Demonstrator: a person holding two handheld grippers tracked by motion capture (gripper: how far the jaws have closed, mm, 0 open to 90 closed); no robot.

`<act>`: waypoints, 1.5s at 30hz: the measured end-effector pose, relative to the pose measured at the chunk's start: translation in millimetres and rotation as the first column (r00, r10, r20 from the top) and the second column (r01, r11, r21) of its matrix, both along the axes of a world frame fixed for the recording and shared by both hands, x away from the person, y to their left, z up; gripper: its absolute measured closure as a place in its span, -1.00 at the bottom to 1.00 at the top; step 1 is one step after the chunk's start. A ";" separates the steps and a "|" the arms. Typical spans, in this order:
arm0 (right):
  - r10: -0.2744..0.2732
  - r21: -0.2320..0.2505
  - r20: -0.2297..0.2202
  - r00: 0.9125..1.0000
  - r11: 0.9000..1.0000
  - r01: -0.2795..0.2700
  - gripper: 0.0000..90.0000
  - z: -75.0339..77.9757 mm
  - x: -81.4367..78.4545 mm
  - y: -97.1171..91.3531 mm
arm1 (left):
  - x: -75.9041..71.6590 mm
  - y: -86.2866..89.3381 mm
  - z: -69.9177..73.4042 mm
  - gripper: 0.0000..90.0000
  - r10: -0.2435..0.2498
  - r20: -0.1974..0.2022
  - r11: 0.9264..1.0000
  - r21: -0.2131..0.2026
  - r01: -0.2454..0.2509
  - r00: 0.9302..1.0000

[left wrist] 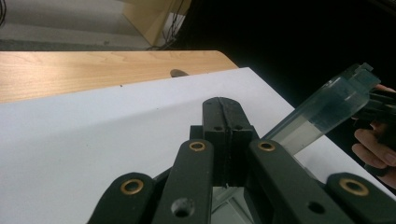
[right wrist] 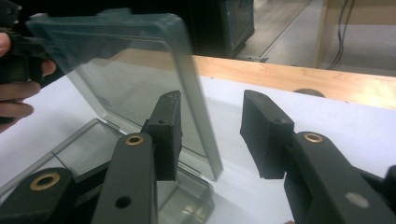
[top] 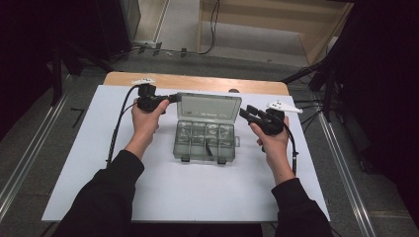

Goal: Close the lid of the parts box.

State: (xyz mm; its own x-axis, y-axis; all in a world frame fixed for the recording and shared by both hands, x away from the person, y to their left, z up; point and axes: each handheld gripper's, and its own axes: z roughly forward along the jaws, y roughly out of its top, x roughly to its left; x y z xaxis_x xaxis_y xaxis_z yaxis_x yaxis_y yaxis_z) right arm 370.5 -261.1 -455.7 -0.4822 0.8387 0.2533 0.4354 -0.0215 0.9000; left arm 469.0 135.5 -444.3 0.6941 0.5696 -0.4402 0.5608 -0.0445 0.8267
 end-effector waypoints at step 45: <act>0.052 -0.001 0.014 0.999 0.999 -0.052 0.96 -13.4 -78.6 25.0 | -140.0 17.5 -22.4 0.98 0.005 0.142 0.999 0.045 -0.012 0.990</act>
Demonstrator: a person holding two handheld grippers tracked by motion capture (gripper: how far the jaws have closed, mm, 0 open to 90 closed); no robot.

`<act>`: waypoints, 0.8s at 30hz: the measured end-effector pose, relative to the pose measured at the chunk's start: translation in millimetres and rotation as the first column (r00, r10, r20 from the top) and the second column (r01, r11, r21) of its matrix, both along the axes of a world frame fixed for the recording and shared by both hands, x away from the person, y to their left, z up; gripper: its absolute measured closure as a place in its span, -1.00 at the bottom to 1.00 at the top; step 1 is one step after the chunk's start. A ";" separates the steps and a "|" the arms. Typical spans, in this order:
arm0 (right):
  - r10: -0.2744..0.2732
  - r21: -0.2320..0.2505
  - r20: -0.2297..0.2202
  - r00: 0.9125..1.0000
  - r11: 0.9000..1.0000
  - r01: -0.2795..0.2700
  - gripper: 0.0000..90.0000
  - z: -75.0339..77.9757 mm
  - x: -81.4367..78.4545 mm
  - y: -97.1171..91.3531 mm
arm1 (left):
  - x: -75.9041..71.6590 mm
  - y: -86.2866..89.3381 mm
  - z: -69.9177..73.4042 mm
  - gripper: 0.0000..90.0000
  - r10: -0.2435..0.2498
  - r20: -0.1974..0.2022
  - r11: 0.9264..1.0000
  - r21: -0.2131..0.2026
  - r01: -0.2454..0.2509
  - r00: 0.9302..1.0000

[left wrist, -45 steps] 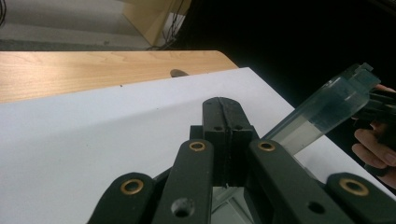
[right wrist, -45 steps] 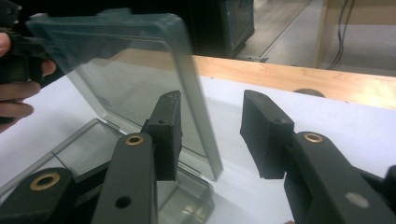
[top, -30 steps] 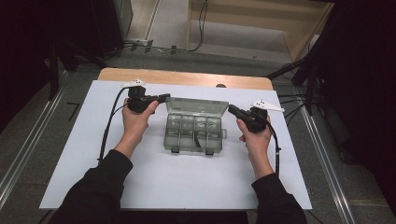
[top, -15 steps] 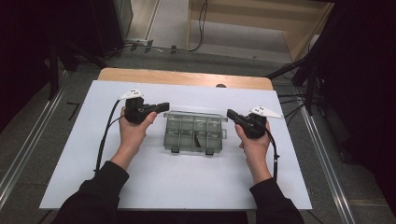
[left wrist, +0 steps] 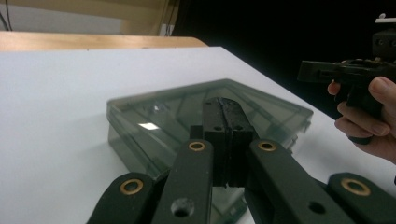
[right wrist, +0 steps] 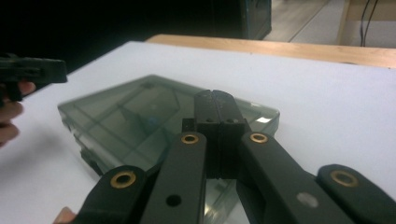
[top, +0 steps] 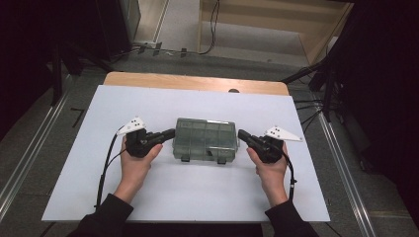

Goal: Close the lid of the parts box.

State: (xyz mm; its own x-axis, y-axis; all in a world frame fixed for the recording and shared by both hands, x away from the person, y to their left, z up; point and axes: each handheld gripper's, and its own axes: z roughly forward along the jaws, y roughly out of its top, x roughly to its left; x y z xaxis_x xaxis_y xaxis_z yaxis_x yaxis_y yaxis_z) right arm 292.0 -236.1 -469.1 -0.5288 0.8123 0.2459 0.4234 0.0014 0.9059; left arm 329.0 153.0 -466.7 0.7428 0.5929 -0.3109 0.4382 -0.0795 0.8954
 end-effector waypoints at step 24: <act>0.012 -0.095 -0.038 0.999 0.995 -0.016 0.96 -30.3 -21.2 12.4 | -12.2 -12.3 -26.5 0.98 -0.016 -0.018 0.994 0.109 0.018 1.000</act>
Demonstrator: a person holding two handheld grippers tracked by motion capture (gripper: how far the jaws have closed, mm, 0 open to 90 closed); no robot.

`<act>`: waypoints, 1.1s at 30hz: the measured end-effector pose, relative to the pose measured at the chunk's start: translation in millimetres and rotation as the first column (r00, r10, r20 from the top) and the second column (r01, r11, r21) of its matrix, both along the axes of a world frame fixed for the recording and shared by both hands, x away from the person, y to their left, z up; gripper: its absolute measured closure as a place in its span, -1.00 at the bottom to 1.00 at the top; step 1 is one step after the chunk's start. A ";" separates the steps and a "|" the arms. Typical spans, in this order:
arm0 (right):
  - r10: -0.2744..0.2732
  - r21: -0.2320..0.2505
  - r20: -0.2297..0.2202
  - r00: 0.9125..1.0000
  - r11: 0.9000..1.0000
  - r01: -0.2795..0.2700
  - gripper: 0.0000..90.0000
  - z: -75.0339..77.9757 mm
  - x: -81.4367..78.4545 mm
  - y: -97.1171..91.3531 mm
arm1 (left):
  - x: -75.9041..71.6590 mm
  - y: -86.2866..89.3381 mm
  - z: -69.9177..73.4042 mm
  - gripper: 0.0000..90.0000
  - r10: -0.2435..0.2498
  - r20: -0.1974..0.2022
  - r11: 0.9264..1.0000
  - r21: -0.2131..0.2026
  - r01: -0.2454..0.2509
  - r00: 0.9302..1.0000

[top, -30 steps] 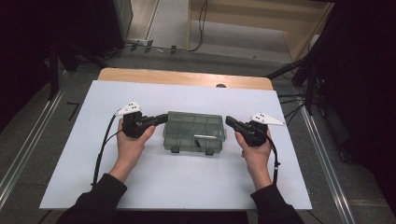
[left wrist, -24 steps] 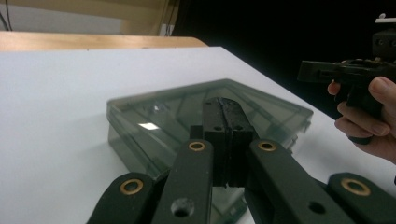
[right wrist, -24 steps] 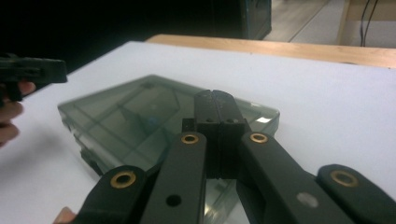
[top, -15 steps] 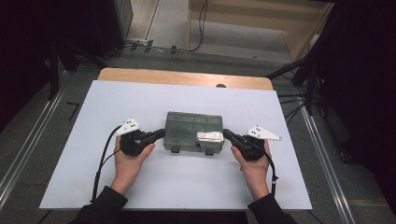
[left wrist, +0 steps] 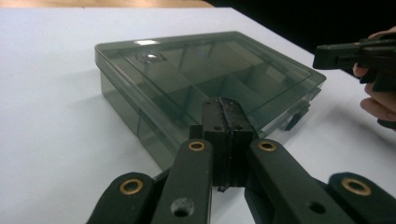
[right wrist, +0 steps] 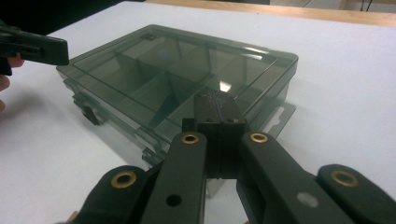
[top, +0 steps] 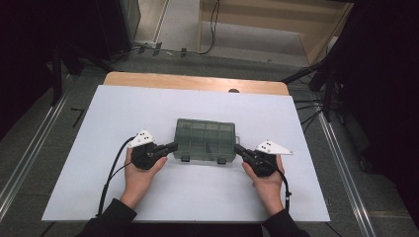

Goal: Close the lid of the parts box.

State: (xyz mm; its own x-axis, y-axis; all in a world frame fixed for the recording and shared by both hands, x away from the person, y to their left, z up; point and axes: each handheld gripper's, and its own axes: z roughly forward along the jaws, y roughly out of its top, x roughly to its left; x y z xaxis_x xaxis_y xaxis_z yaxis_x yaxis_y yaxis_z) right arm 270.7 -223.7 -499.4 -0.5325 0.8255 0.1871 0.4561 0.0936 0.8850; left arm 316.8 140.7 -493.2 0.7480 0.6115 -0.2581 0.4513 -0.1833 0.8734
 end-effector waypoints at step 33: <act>0.037 -0.016 0.050 0.998 0.999 -0.037 0.39 -11.2 -0.9 8.8 | -8.7 -4.7 -3.0 0.76 -0.033 0.017 0.999 0.002 0.033 0.999</act>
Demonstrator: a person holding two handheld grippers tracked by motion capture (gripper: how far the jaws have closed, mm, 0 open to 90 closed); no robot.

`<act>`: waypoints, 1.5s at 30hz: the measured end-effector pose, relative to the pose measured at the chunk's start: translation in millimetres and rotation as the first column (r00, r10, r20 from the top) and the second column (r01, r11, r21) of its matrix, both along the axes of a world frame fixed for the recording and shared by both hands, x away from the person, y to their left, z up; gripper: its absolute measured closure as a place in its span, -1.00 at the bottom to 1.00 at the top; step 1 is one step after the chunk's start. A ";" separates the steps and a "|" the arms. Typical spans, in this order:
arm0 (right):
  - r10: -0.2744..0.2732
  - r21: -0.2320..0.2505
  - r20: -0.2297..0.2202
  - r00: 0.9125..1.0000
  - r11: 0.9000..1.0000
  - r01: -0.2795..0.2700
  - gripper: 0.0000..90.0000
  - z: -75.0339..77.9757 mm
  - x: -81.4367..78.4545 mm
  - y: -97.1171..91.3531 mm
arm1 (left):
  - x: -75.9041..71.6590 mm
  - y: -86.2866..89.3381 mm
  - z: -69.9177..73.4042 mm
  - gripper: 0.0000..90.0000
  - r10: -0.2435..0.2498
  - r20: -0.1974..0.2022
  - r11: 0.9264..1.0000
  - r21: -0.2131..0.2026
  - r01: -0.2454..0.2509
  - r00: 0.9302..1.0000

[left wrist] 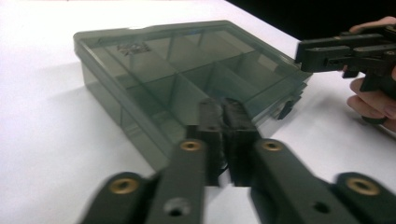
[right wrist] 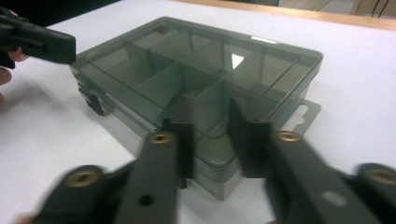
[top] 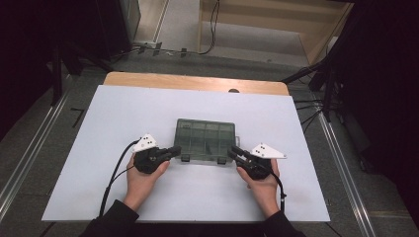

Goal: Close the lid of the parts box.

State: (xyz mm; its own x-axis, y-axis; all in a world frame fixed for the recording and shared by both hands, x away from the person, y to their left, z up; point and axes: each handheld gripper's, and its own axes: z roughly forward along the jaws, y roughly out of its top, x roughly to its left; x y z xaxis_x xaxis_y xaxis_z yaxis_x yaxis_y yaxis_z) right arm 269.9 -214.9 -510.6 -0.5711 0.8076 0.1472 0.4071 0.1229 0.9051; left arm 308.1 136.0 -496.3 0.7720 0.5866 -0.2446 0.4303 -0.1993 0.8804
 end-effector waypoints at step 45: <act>-0.058 0.007 0.037 0.998 0.998 0.057 -1.00 11.5 -20.5 -33.5 | -31.0 70.9 18.5 -1.00 0.044 0.102 0.999 -0.029 -0.041 0.994</act>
